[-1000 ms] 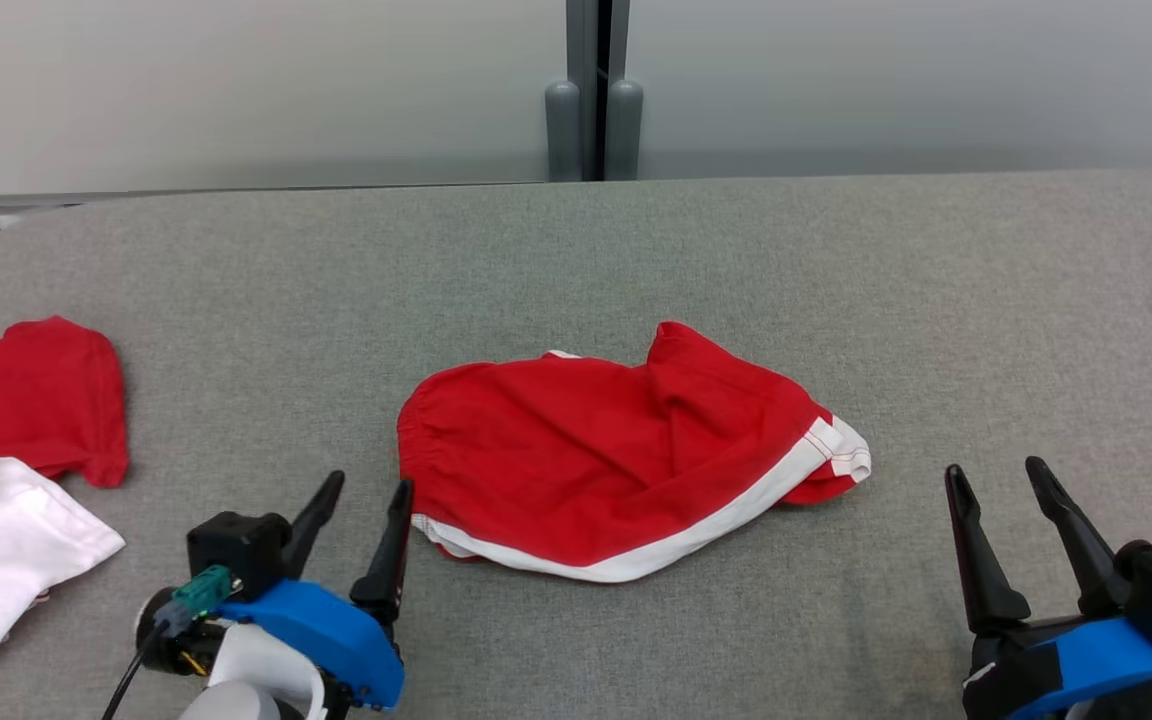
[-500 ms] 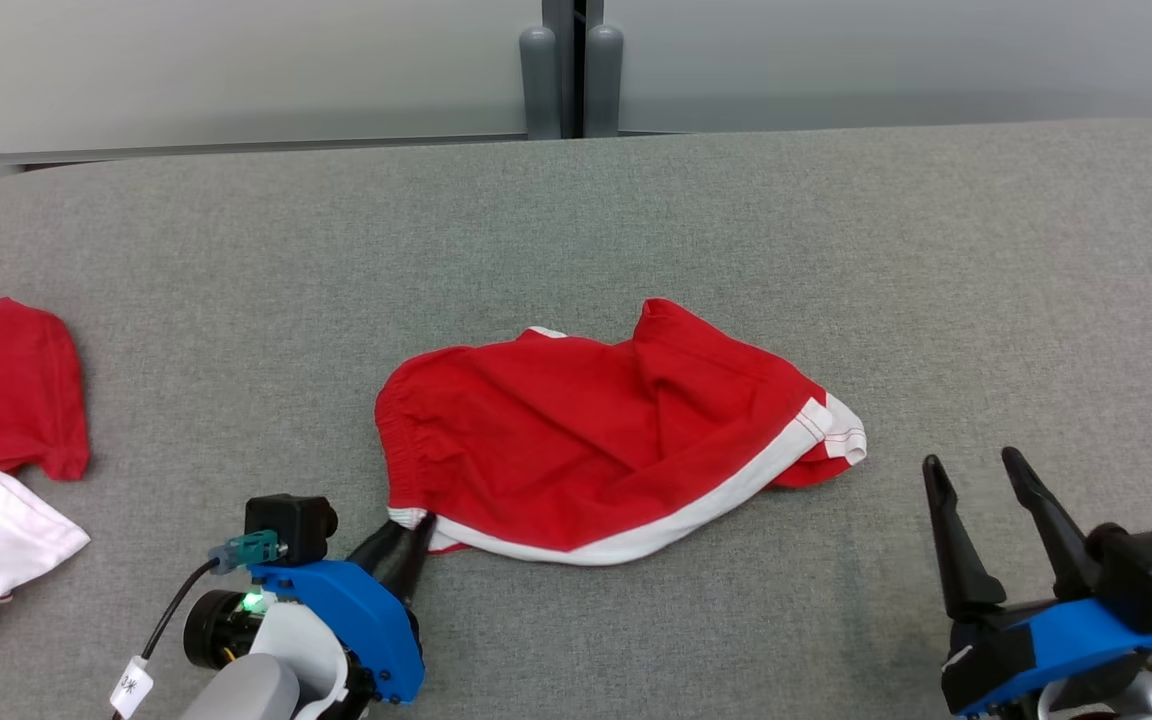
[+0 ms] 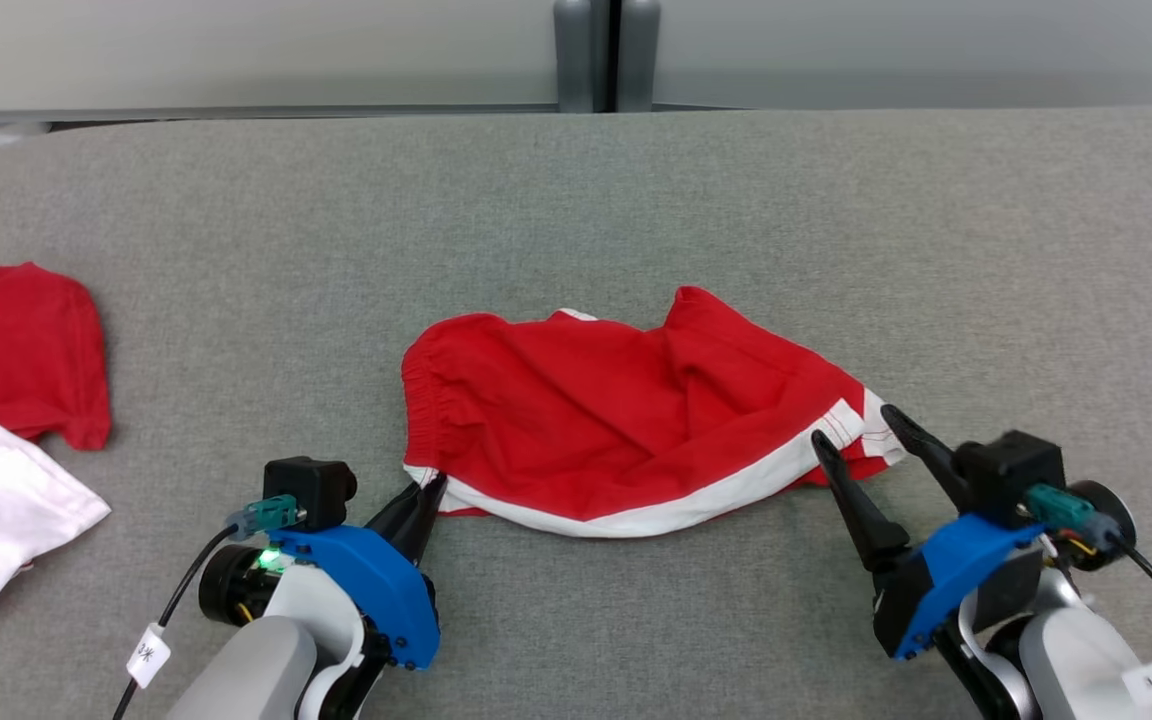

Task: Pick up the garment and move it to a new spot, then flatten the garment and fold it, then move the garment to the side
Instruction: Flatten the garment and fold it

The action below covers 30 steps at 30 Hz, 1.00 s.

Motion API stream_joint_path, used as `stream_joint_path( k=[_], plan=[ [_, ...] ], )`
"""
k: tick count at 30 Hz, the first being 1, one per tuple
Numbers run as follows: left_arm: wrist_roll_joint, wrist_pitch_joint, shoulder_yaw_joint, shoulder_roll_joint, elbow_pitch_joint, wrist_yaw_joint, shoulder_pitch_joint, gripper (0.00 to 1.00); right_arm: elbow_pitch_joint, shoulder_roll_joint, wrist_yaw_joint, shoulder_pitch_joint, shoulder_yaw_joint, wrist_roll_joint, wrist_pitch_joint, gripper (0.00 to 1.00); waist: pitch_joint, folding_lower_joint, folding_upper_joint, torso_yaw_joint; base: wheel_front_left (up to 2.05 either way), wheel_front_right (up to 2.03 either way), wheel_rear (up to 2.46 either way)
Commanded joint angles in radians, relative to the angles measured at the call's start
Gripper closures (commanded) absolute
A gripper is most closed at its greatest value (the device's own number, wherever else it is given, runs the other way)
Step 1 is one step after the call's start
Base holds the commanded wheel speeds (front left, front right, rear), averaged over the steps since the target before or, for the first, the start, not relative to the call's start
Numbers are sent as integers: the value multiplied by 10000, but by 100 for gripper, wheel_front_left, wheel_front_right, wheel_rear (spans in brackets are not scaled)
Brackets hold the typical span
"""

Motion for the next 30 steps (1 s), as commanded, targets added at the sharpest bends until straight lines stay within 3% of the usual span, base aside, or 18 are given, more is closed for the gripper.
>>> stream_joint_path(
  k=[1,7,9,10,20,27,30],
  plan=[
    [47,-77,-18,-33,18,-51,-193,100,229,-136,1,-311,118,115,53,0,111,-1,-1,113,0,0,0],
    [57,-294,-118,-122,59,-84,-332,100,1284,-420,1,-1000,668,612,639,0,252,-1,-1,306,0,0,0],
    [81,-402,-128,-122,40,-88,-344,100,1375,-498,1,-1100,865,810,783,78,272,-1,-1,335,0,0,0],
    [81,-459,-110,-119,26,-84,-341,100,1364,-529,1,-1121,937,915,835,100,278,-1,-1,340,0,0,0],
    [435,-1335,219,197,-1129,574,-345,100,327,-712,1,-829,427,1146,41,100,-186,-1,-1,225,0,0,0],
    [1019,-912,448,733,-3781,1674,-630,100,-1126,-554,1,-908,-815,1061,-60,100,-1038,-1,-1,-61,0,0,0],
    [1241,-566,485,886,-4780,1920,-1024,100,-1741,-488,1,-1259,-1422,927,102,100,-1349,-1,-1,-181,0,0,0]
  ],
)
